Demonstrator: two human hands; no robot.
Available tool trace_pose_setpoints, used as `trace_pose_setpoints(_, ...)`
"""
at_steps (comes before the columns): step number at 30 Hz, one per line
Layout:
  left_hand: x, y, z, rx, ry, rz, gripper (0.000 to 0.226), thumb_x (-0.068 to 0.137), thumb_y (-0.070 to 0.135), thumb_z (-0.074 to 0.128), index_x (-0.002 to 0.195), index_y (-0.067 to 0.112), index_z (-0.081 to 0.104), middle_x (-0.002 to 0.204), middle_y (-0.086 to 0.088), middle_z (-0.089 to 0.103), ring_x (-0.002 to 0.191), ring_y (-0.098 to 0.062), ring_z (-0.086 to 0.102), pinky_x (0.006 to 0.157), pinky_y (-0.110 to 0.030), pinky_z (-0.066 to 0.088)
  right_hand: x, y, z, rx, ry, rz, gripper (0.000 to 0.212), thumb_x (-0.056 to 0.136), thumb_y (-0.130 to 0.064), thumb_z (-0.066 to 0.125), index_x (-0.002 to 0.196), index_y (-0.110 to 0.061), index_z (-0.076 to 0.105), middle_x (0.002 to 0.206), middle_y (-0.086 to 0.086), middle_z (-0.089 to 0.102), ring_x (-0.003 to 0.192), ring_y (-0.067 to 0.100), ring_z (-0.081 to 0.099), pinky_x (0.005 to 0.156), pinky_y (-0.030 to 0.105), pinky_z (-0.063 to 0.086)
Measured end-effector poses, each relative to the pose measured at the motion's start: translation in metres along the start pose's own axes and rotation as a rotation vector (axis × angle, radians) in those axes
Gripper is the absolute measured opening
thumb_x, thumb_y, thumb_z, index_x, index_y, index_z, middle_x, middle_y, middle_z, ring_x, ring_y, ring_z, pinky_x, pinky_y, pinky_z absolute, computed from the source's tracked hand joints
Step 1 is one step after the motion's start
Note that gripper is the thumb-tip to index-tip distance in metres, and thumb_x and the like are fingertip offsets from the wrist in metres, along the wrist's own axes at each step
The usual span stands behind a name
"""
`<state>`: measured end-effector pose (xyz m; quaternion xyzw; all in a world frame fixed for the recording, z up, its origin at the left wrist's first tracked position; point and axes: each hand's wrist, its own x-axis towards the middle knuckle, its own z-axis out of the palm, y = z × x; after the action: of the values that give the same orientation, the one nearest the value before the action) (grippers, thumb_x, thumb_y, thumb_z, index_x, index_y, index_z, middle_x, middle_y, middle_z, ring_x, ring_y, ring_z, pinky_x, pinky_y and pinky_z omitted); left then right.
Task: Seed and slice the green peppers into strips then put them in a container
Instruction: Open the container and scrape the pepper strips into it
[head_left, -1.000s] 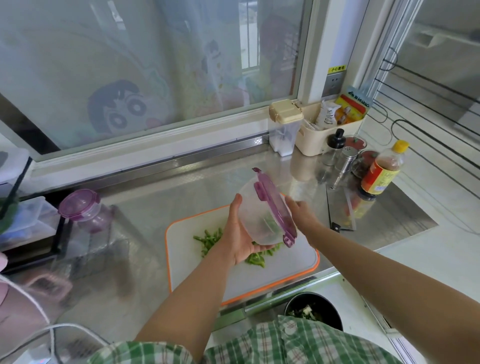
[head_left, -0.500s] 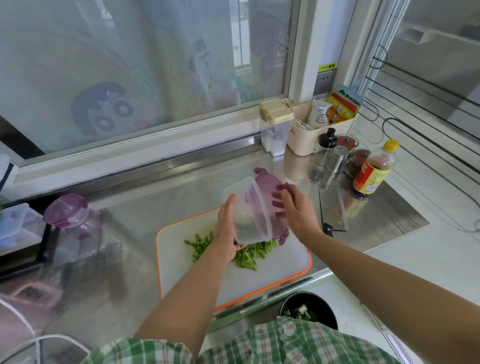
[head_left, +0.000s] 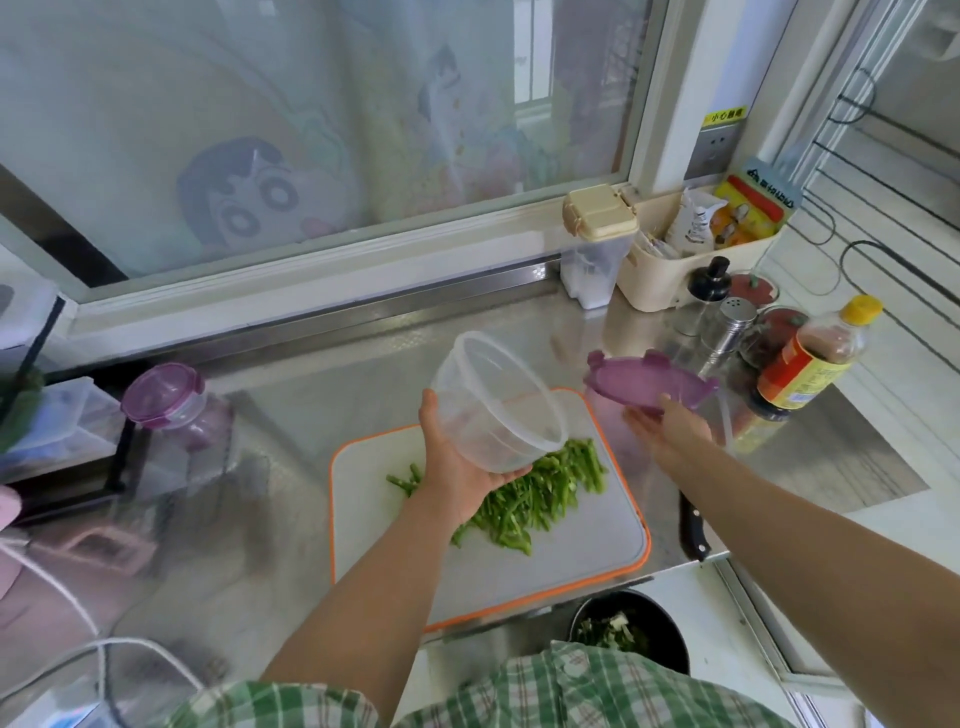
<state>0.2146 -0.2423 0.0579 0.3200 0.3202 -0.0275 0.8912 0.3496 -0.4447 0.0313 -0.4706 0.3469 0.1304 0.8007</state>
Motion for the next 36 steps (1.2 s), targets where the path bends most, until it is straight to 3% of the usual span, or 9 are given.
trace_pose_setpoints(3,0.004,-0.003,-0.001,0.003,-0.016,-0.037,0.086,0.079,0.085,0.028,0.134,0.024,0.055,0.13,-0.019,0.06,0.118,-0.042,0.057,0.09,-0.055,0.051,0.009,0.005,0.002,-0.232,-0.044,0.122,0.033,0.099,-0.02,0.05,0.128,-0.007,0.044,0.1,0.017,0.054,0.067,0.024,0.055,0.044,0.031,0.054)
trace_pose_setpoints(6,0.008,-0.008,0.004,0.012,-0.002,-0.064,0.088,0.08,0.085,0.026,0.133,0.022,0.055,0.128,-0.021,0.06,0.114,-0.041,0.06,0.088,-0.056,0.052,0.008,0.013,-0.004,-0.395,-0.056,0.101,0.053,0.093,-0.037,0.058,0.136,-0.009,0.044,0.117,0.014,0.049,0.083,0.026,0.056,0.065,0.039,0.053)
trace_pose_setpoints(9,0.011,-0.017,0.017,0.048,-0.02,-0.09,0.083,0.084,0.082,0.021,0.125,0.019,0.058,0.119,-0.019,0.065,0.106,-0.037,0.064,0.089,-0.057,0.051,-0.014,0.014,-0.01,-0.524,-0.35,0.182,0.066,0.082,-0.058,0.059,0.13,-0.013,0.051,0.122,0.011,0.057,0.105,0.028,0.061,0.075,0.04,0.055)
trace_pose_setpoints(12,0.017,-0.031,0.029,0.149,-0.041,-0.135,0.083,0.087,0.08,0.016,0.119,0.016,0.058,0.105,-0.016,0.073,0.105,-0.039,0.065,0.094,-0.06,0.048,-0.03,0.01,-0.021,-0.639,-0.533,0.204,0.044,0.089,-0.041,0.061,0.125,-0.016,0.055,0.121,0.012,0.062,0.1,0.028,0.064,0.067,0.037,0.058)
trace_pose_setpoints(16,0.029,-0.056,0.048,0.693,0.033,-0.123,0.072,0.094,0.071,0.005,0.114,0.025,0.056,0.104,-0.007,0.067,0.1,-0.027,0.062,0.086,-0.041,0.052,-0.015,0.004,-0.056,-0.567,-0.175,0.113,0.024,0.098,-0.011,0.045,0.119,-0.002,0.054,0.097,0.017,0.066,0.058,0.027,0.068,0.047,0.034,0.058)
trace_pose_setpoints(20,0.04,-0.091,0.045,1.088,0.029,0.038,0.03,0.092,0.041,0.045,0.084,0.015,0.056,0.081,-0.014,0.06,0.07,-0.027,0.055,0.063,-0.04,0.045,-0.004,0.012,-0.097,-0.418,-0.017,0.202,0.03,0.096,-0.006,0.043,0.123,0.003,0.051,0.099,0.024,0.064,0.069,0.034,0.067,0.045,0.035,0.057)
trace_pose_setpoints(26,0.035,-0.118,0.031,1.469,-0.12,0.097,0.02,0.099,0.028,0.048,0.098,0.014,0.061,0.09,-0.004,0.065,0.093,-0.031,0.063,0.078,-0.033,0.046,-0.008,0.024,-0.103,-0.296,0.02,0.135,0.031,0.09,-0.003,0.043,0.114,-0.015,0.058,0.093,0.017,0.059,0.067,0.028,0.06,0.067,0.04,0.057)
trace_pose_setpoints(31,0.028,-0.131,0.035,2.034,-0.51,0.366,0.036,0.098,0.019,0.046,0.132,0.017,0.057,0.139,-0.002,0.056,0.127,-0.027,0.045,0.107,-0.033,0.026,-0.004,0.016,-0.104,-0.353,0.065,0.078,0.03,0.09,0.0,0.044,0.114,-0.012,0.058,0.083,0.013,0.055,0.07,0.027,0.053,0.09,0.046,0.049)
trace_pose_setpoints(36,0.024,-0.145,0.032,2.422,-0.65,0.445,0.047,0.102,0.027,0.039,0.149,0.025,0.034,0.161,0.004,0.024,0.142,-0.029,0.021,0.11,-0.042,0.024,0.0,-0.002,-0.113,-0.403,0.131,0.03,0.021,0.092,0.0,0.042,0.1,-0.01,0.059,0.08,0.009,0.054,0.068,0.026,0.056,0.075,0.039,0.053)
